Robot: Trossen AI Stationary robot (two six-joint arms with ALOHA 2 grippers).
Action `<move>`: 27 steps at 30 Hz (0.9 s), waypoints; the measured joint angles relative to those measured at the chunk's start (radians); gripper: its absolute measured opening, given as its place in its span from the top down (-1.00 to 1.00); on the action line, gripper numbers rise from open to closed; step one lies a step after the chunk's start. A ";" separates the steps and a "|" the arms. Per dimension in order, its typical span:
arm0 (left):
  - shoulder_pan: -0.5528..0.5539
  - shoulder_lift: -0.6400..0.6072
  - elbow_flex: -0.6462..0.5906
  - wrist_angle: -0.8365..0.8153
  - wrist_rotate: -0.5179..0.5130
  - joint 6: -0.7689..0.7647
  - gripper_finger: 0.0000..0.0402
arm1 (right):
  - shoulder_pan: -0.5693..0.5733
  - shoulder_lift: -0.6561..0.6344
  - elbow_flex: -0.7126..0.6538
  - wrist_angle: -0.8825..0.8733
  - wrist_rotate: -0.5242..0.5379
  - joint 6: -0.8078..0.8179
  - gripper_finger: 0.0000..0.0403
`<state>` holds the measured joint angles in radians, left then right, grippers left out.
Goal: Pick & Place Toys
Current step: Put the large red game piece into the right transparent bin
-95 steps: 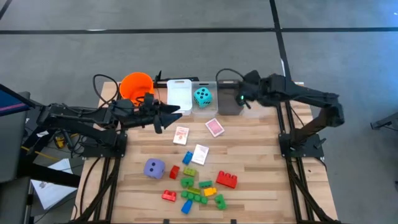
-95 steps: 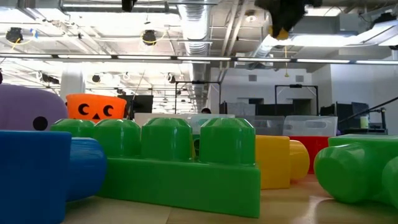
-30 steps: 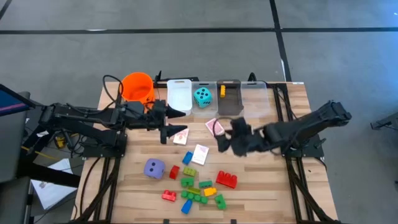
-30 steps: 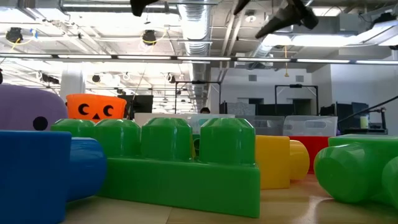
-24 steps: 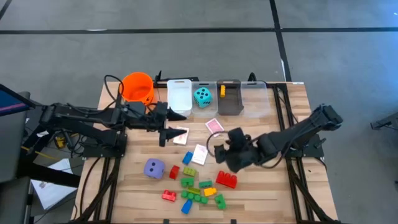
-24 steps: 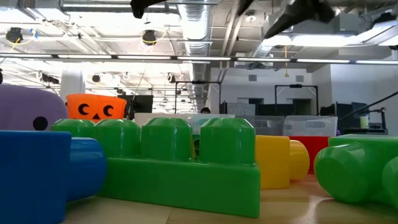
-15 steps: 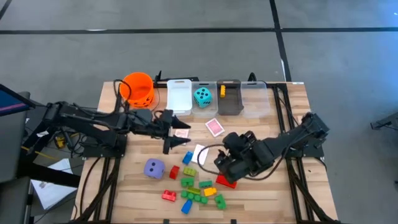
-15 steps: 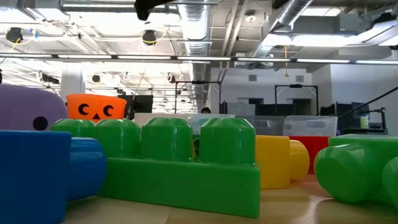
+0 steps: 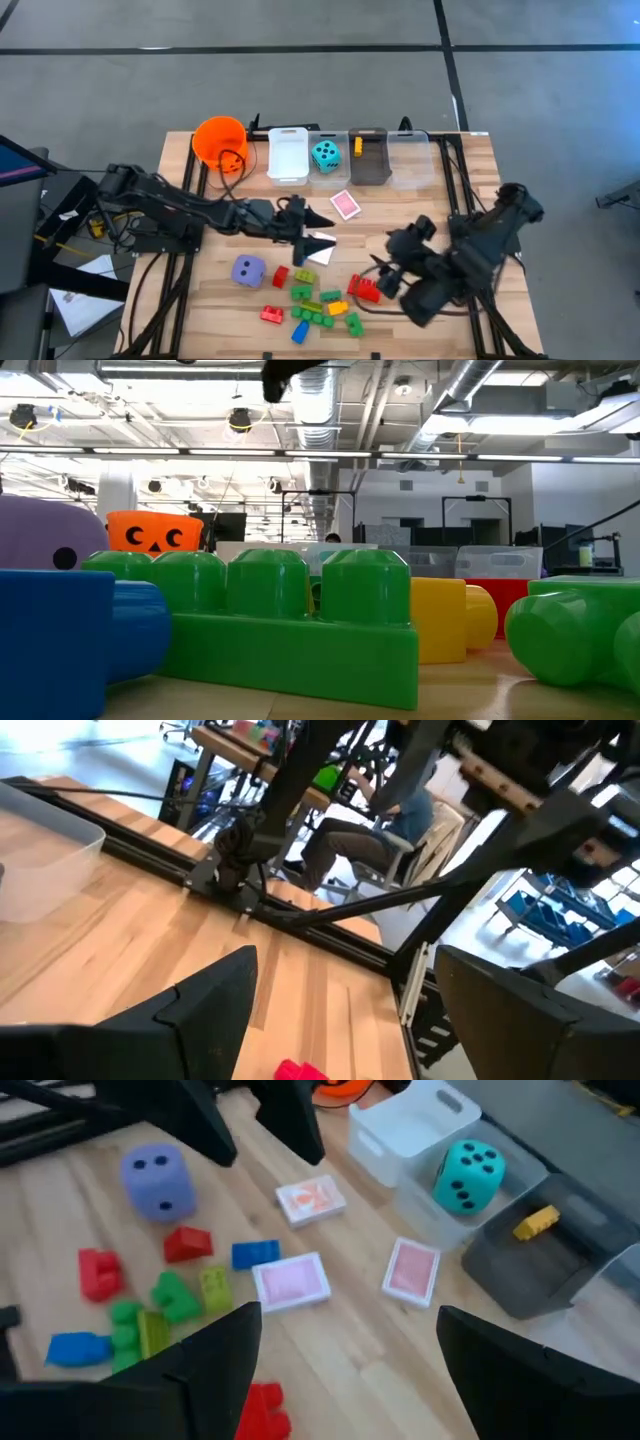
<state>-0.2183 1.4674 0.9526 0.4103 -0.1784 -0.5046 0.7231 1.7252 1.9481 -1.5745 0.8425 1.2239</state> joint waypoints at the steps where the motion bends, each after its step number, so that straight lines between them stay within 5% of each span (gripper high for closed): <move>1: 0.000 0.022 0.015 0.001 0.004 0.002 -0.49 | 0.013 -0.016 -0.010 0.002 -0.002 0.030 -0.47; 8: 0.000 0.107 0.081 -0.002 0.015 0.007 -0.49 | 0.077 -0.129 -0.145 0.004 -0.006 0.239 -0.47; 13: 0.016 0.061 0.081 -0.056 0.018 0.035 -0.49 | 0.136 -0.162 -0.265 0.010 0.007 0.391 -0.47; 19: 0.042 -0.076 0.082 -0.147 -0.048 0.123 -0.49 | 0.333 -0.159 -0.558 0.022 0.231 0.966 -0.47; 23: 0.055 -0.167 0.082 -0.147 -0.116 0.170 -0.49 | 0.365 -0.184 -0.782 0.421 0.255 1.018 -0.47; 27: 0.067 -0.235 0.082 -0.145 -0.167 0.195 -0.49 | 0.331 -0.176 -0.907 0.727 0.422 0.935 -0.47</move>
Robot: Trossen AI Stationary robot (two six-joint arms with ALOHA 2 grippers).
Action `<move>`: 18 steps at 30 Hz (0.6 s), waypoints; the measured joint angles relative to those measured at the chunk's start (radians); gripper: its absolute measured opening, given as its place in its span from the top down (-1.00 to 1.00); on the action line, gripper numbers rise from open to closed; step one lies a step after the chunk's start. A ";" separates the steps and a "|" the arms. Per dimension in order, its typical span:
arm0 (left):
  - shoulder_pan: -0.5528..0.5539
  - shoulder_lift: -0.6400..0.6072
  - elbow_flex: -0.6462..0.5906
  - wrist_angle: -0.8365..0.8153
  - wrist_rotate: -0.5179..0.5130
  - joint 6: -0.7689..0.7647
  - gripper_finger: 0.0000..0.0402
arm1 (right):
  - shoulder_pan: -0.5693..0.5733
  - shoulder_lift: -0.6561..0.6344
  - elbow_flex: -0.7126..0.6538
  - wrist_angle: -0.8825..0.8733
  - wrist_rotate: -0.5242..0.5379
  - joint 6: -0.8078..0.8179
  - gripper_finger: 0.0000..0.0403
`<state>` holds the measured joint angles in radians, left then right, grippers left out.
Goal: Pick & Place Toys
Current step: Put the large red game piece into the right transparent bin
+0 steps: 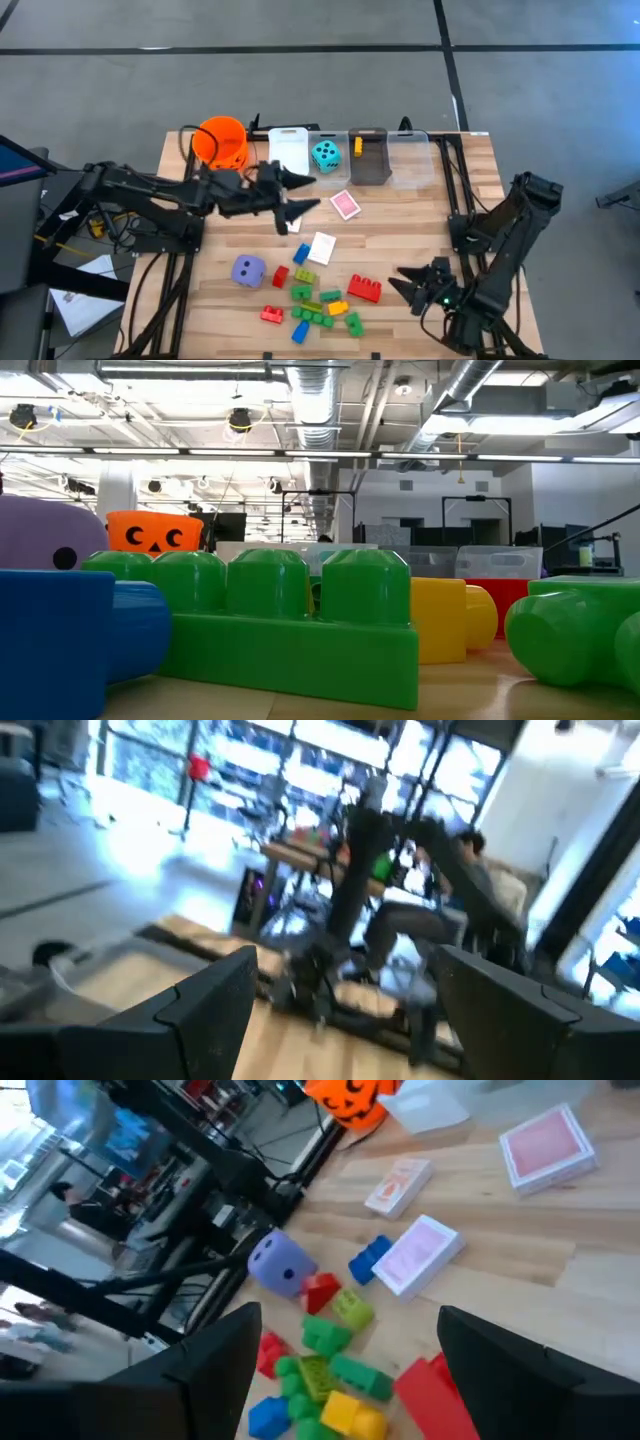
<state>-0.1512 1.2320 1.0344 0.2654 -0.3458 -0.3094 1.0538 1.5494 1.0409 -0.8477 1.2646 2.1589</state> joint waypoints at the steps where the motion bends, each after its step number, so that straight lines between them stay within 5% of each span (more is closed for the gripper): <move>1: 0.007 -0.013 0.000 0.005 -0.007 -0.001 -0.49 | -0.017 0.017 -0.015 0.039 0.005 -0.018 -0.47; 6: 0.008 -0.070 -0.001 -0.003 -0.013 -0.013 -0.49 | -0.103 0.053 -0.052 0.099 0.004 -0.094 -0.47; 13: 0.006 -0.088 0.000 0.006 -0.010 -0.101 -0.49 | -0.136 0.101 -0.057 0.018 -0.227 -0.238 -0.47; 18: 0.006 -0.071 0.000 0.003 -0.010 -0.211 -0.49 | -0.109 0.108 -0.069 -0.061 -0.260 -0.250 -0.47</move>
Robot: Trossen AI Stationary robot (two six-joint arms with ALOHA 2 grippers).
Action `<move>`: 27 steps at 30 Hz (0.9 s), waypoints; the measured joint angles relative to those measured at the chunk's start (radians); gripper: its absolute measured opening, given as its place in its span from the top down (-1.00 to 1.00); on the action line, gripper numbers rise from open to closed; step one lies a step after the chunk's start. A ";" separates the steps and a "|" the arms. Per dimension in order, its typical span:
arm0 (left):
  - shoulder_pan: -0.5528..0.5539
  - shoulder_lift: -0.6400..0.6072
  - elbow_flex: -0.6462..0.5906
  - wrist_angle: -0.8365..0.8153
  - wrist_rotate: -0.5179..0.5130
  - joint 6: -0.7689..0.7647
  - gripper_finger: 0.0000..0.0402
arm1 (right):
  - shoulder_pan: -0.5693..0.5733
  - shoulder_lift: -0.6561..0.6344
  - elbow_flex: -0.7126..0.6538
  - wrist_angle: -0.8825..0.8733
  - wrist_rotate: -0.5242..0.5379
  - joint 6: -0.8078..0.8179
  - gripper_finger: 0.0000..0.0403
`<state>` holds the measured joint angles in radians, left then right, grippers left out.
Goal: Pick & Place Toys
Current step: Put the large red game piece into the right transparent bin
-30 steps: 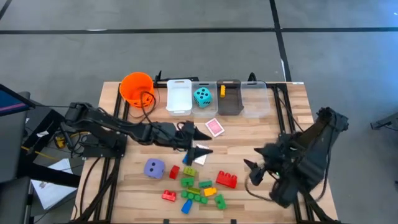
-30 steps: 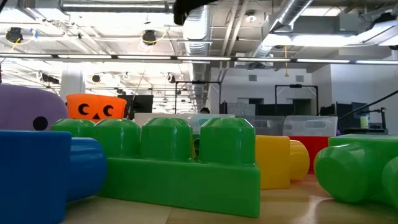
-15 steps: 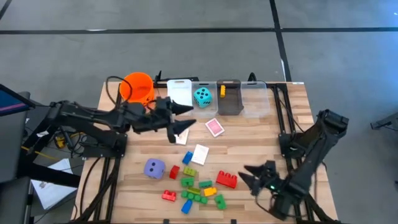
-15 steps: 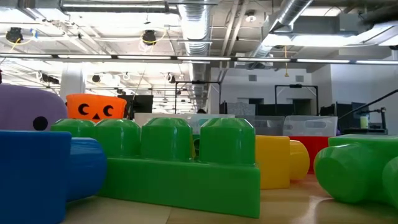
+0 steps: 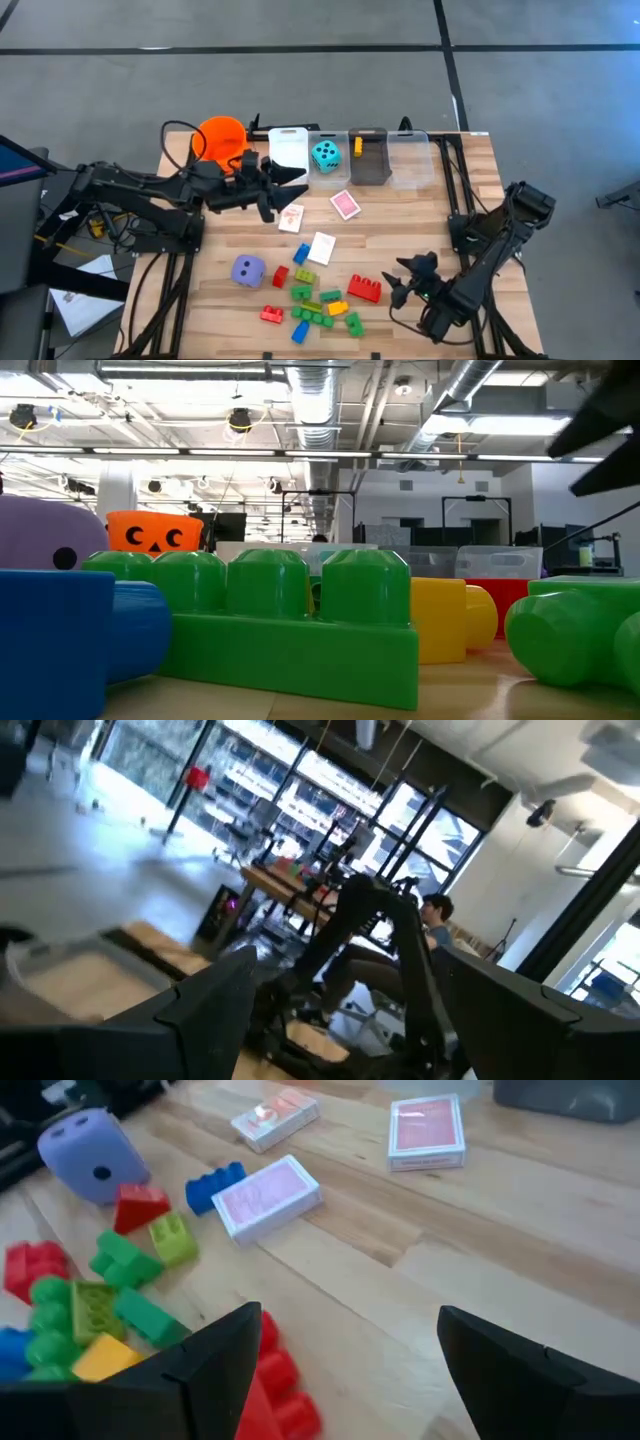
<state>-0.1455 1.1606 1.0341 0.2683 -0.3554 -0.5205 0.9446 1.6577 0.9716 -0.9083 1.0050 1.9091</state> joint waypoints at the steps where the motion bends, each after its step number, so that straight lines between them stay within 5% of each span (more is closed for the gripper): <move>1: 0.000 0.002 -0.001 -0.005 0.000 -0.026 -0.49 | 0.012 -0.001 -0.014 0.006 0.015 0.005 -0.47; 7: 0.000 0.038 -0.001 0.030 -0.009 -0.149 -0.49 | 0.158 -0.035 -0.180 0.227 0.072 0.057 -0.43; 13: 0.000 0.094 -0.001 0.132 -0.012 -0.151 -0.49 | 0.263 -0.035 -0.215 0.363 -0.027 -0.274 -0.40; 19: -0.005 0.175 0.000 0.311 -0.012 -0.156 -0.49 | 0.235 -0.035 -0.215 0.369 0.024 -0.456 -0.39; 27: -0.006 0.243 0.000 0.369 -0.012 -0.202 -0.49 | 0.152 -0.035 -0.215 0.376 0.017 -0.505 -0.39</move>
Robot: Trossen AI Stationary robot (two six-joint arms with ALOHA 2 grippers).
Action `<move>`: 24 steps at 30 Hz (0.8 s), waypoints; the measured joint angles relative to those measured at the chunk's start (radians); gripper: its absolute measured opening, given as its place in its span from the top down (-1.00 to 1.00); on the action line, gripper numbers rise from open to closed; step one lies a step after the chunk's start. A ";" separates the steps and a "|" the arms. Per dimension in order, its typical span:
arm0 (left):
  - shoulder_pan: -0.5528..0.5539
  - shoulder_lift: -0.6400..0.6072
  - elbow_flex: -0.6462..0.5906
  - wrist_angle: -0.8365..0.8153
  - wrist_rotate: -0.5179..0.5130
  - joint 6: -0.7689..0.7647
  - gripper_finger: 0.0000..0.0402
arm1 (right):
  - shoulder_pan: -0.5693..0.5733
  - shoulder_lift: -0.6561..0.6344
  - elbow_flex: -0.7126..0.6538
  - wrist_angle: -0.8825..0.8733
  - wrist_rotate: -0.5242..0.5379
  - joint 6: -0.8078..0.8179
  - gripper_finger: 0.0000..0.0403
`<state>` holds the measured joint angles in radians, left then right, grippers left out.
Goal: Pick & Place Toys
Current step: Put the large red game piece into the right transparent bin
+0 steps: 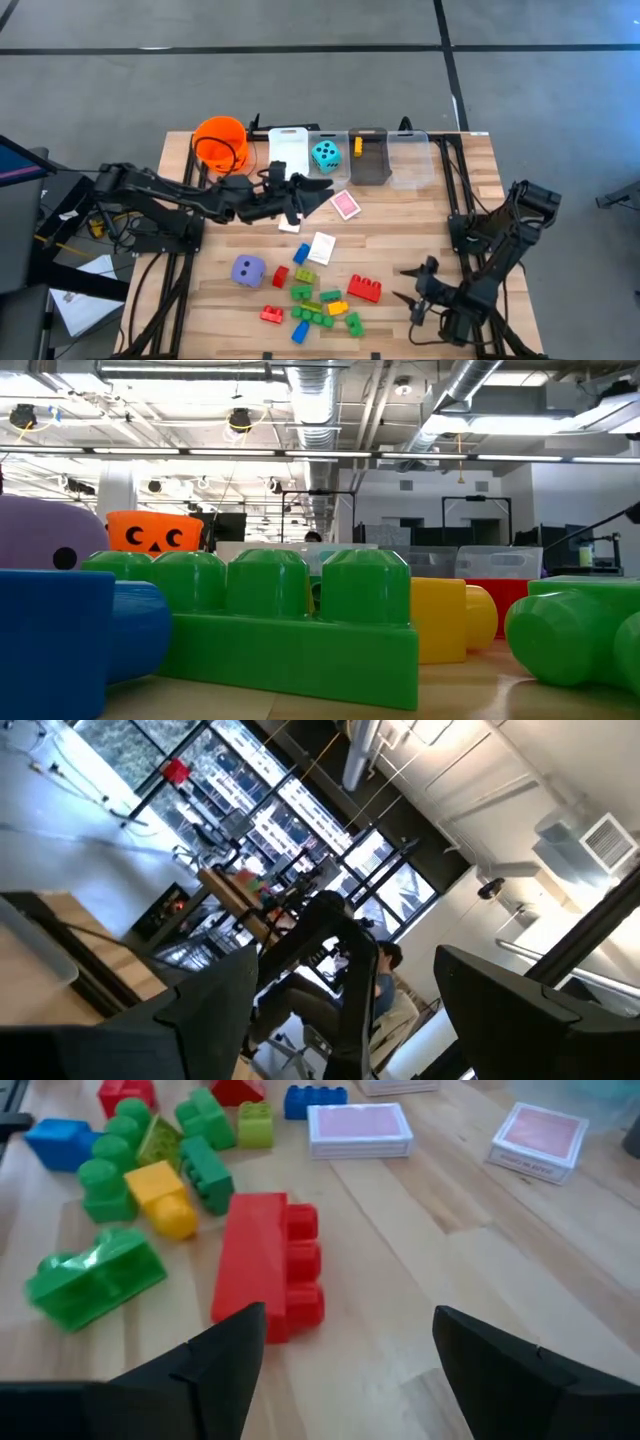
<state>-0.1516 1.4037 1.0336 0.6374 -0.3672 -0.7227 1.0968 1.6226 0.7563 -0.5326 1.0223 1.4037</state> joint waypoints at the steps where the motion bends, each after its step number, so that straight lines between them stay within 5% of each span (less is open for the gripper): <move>1: 0.000 0.001 0.000 -0.003 0.000 -0.010 -0.49 | -0.006 0.000 0.000 0.005 0.001 -0.001 -0.39; 12: 0.000 -0.014 0.000 -0.001 -0.001 -0.018 -0.49 | -0.115 0.073 0.000 0.357 -0.089 -0.303 -0.45; 24: -0.016 -0.017 0.000 -0.008 -0.002 -0.016 -0.49 | -0.139 0.167 0.000 0.499 -0.185 -0.341 -0.48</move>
<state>-0.1678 1.3865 1.0340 0.6293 -0.3691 -0.7387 0.9577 1.7893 0.7563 -0.0333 0.8371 1.0626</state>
